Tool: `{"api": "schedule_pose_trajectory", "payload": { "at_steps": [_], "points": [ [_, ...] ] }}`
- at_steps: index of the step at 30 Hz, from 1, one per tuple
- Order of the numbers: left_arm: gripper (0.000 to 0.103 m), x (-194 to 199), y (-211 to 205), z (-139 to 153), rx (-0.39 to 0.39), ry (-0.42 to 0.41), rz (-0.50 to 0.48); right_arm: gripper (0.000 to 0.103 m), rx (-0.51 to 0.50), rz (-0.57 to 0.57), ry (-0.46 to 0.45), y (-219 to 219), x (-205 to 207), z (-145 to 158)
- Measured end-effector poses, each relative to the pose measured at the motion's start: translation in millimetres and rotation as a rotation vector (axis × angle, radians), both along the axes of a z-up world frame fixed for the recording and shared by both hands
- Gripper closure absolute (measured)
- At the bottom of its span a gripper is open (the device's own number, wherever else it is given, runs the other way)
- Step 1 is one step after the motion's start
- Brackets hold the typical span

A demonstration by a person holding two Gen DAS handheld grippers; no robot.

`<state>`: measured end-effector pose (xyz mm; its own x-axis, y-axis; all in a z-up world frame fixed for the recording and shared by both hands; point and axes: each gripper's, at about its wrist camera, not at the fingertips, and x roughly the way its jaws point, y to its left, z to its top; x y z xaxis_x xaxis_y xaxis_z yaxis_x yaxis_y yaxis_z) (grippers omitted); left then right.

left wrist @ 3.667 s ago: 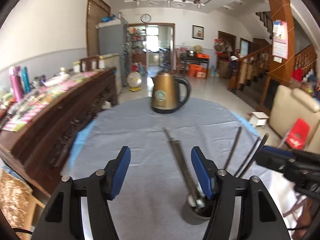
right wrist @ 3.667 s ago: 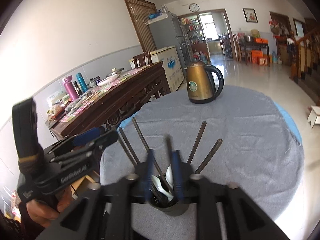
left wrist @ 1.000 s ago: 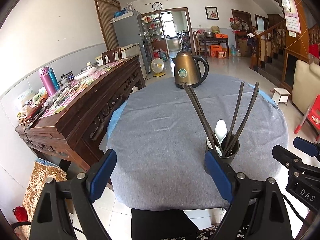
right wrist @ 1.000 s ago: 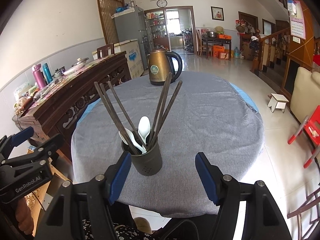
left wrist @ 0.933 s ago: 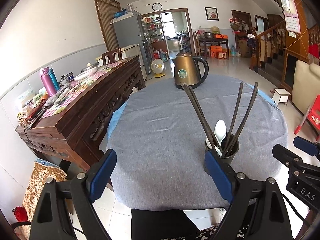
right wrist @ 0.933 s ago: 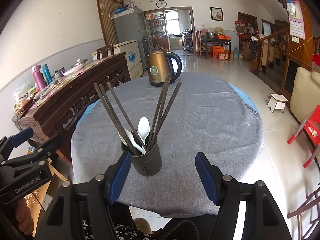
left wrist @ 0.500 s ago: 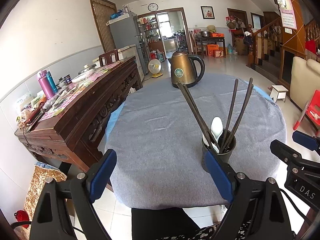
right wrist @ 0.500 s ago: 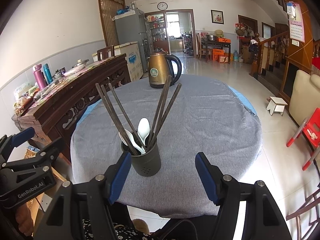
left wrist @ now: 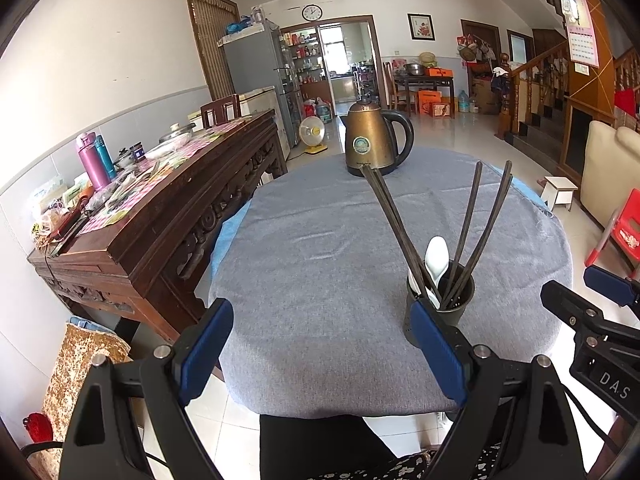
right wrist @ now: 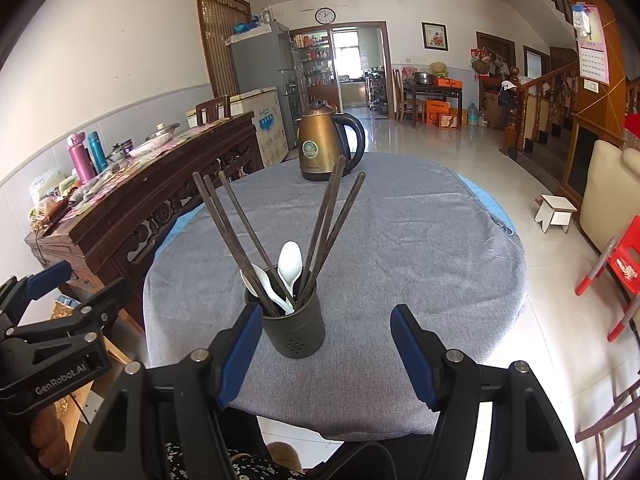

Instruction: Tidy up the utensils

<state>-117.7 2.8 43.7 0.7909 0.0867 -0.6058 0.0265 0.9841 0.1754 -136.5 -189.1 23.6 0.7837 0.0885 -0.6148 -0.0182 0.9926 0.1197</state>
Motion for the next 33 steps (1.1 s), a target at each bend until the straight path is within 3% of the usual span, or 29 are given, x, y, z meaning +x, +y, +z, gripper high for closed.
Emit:
{"api": "schedule_pose_trajectory", "payload": {
  "at_steps": [33],
  "points": [
    [0.013, -1.5, 5.3, -5.6, -0.025, 0.007, 0.014, 0.033, -0.001, 0.012, 0.01, 4.9, 1.5, -2.9]
  ]
}}
